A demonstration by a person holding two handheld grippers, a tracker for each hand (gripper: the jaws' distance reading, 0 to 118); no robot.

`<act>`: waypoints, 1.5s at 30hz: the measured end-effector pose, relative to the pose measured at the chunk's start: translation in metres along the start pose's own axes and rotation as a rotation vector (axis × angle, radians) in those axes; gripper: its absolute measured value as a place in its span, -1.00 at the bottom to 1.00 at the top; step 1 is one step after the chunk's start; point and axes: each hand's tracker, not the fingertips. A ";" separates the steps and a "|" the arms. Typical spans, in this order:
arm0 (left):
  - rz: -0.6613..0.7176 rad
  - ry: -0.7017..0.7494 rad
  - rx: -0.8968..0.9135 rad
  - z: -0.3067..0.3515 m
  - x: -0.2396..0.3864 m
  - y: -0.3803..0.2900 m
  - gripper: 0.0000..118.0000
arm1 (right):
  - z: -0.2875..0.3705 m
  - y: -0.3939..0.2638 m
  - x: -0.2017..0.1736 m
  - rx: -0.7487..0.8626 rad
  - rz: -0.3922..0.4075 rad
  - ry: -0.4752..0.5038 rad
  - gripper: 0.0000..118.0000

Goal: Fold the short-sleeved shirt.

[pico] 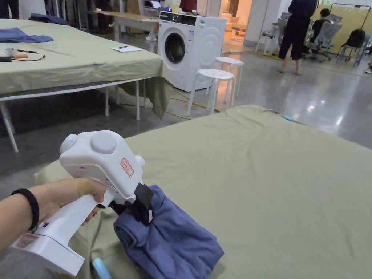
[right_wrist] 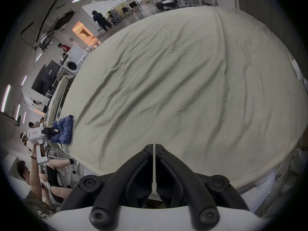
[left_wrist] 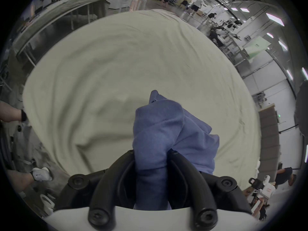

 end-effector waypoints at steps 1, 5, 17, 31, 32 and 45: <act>-0.001 0.024 -0.004 -0.001 -0.006 0.006 -0.58 | -0.001 0.002 -0.005 0.000 0.006 -0.005 -0.93; -0.006 0.059 -0.023 -0.012 -0.026 0.030 -0.58 | -0.006 0.008 -0.022 -0.012 0.042 -0.010 -0.93; -0.028 0.221 0.286 0.046 -0.041 0.007 0.09 | -0.019 0.012 -0.038 -0.078 0.148 0.025 -0.93; -0.226 -0.276 0.620 0.083 0.184 -0.160 -1.00 | 0.030 0.021 0.019 0.220 0.191 -0.030 -0.93; -0.304 -0.155 0.726 0.085 0.213 -0.168 -1.00 | 0.041 0.025 0.023 0.287 0.202 -0.059 -0.93; -0.549 -0.251 1.022 0.055 0.388 -0.232 -1.00 | 0.116 0.010 0.034 1.131 0.461 -0.347 -0.93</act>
